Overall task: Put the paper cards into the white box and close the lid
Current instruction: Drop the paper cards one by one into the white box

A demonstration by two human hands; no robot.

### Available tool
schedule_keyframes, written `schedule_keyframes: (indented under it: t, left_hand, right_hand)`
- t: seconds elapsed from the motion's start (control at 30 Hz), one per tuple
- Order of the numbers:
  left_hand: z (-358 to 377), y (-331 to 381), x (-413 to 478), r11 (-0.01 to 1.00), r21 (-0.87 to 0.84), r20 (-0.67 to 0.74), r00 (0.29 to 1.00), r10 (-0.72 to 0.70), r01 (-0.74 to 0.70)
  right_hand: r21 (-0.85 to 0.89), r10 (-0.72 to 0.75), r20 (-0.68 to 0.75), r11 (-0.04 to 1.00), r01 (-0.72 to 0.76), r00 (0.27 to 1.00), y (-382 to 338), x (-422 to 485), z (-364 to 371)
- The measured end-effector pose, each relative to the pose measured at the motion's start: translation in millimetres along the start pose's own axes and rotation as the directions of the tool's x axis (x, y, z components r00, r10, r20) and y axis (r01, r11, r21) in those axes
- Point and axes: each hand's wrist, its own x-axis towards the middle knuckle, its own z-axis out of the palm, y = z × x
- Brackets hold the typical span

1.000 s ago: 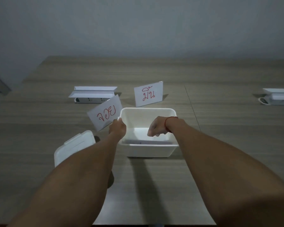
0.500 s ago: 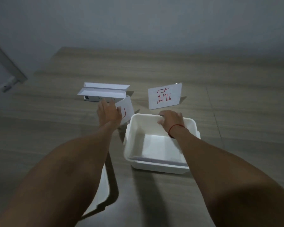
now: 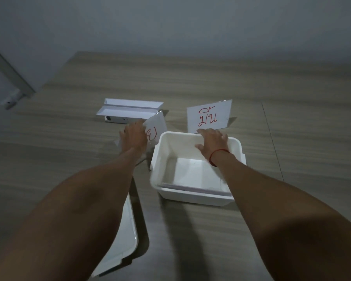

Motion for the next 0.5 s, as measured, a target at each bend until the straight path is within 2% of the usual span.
schedule_keyframes:
  t: [0.17,0.3,0.37,0.5]
  left_hand:
    - [-59.3,17.8,3.6,0.988,0.031,-0.205,0.967,0.152,-0.149]
    - [-94.0,47.9,-4.5,0.966,0.0,-0.309,0.918,0.247,-0.26]
    - [-100.7,67.6,-15.3,0.938,-0.039,-0.312,0.896,0.316,-0.344]
    - [-82.1,96.7,-51.2,0.877,-0.05,-0.203,0.865,0.459,-0.478]
  right_hand:
    - [-0.012,0.173,-0.008,0.985,-0.173,0.985,12.7,-28.5,-27.8]
    - [0.105,0.391,0.044,0.913,-0.394,0.919,22.4,-58.3,-45.7]
    - [0.166,0.445,0.099,0.875,-0.455,0.89,26.8,-72.6,-49.5]
    - [0.21,0.453,0.163,0.852,-0.479,0.877,33.9,-91.8,-52.0]
